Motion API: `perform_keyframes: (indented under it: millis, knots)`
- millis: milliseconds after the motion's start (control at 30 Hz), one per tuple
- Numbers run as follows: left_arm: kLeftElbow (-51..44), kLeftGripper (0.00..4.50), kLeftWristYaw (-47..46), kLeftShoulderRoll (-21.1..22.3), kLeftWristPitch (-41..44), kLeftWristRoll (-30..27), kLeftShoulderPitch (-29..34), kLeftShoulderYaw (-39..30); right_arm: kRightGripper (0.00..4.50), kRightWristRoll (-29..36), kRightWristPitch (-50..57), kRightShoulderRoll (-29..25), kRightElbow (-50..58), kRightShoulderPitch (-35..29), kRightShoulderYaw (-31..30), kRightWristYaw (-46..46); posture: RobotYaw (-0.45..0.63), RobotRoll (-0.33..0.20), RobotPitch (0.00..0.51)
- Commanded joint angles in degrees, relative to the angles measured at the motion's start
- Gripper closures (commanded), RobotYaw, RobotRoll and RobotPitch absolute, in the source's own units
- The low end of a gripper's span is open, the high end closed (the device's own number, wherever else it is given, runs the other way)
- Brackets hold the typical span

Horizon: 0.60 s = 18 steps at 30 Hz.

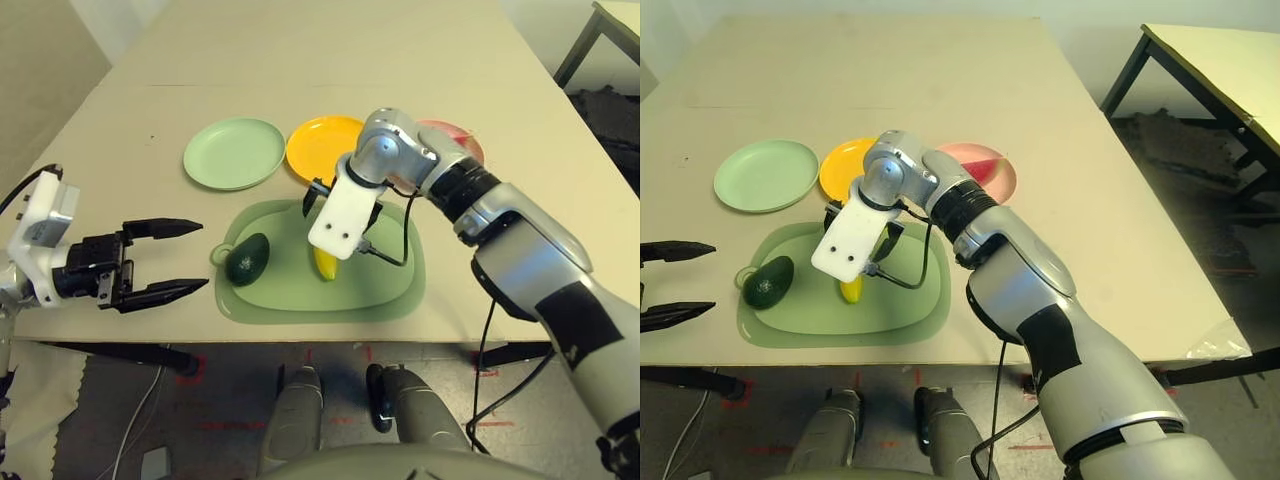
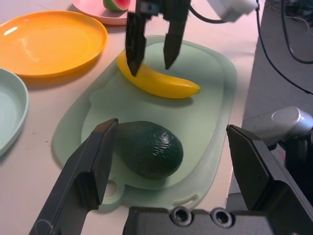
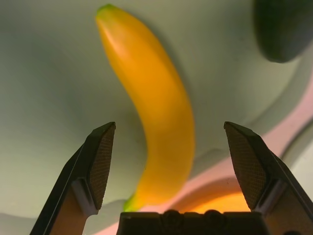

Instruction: Place the fruits into color-matched plates.

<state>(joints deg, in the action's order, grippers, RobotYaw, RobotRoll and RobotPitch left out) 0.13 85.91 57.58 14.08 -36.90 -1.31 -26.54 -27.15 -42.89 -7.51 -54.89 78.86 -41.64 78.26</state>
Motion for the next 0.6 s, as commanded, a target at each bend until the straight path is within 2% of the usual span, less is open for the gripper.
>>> perform_keyframes:
  millis: [33, 300, 400, 600]
  knots:
    - [0.62, 0.00, 0.01, -0.38, -0.39, -0.23, -0.23, -0.05, 0.03, -1.50, -0.73, 0.98, -1.35, -0.92, -1.51, -0.12, 0.17, 0.000, 0.195]
    - [-4.07, 0.00, -2.48, -1.04, 2.00, -1.94, 1.43, -0.53, 0.03, -4.60, 0.54, 2.54, -3.03, -3.04, -3.73, -0.40, 0.19, 0.000, 0.203]
    - [-5.18, 0.00, -3.32, -1.09, 2.58, -2.29, 1.86, -0.77, 0.67, -5.70, 2.01, 2.48, -3.86, -2.82, -3.55, -1.53, 0.19, 0.000, 0.203]
    - [-4.87, 0.00, -3.56, -0.70, 2.54, -2.27, 1.69, -0.39, 2.78, -4.54, 2.42, 0.95, -3.33, -3.12, -2.47, 1.27, 0.17, 0.000, 0.199]
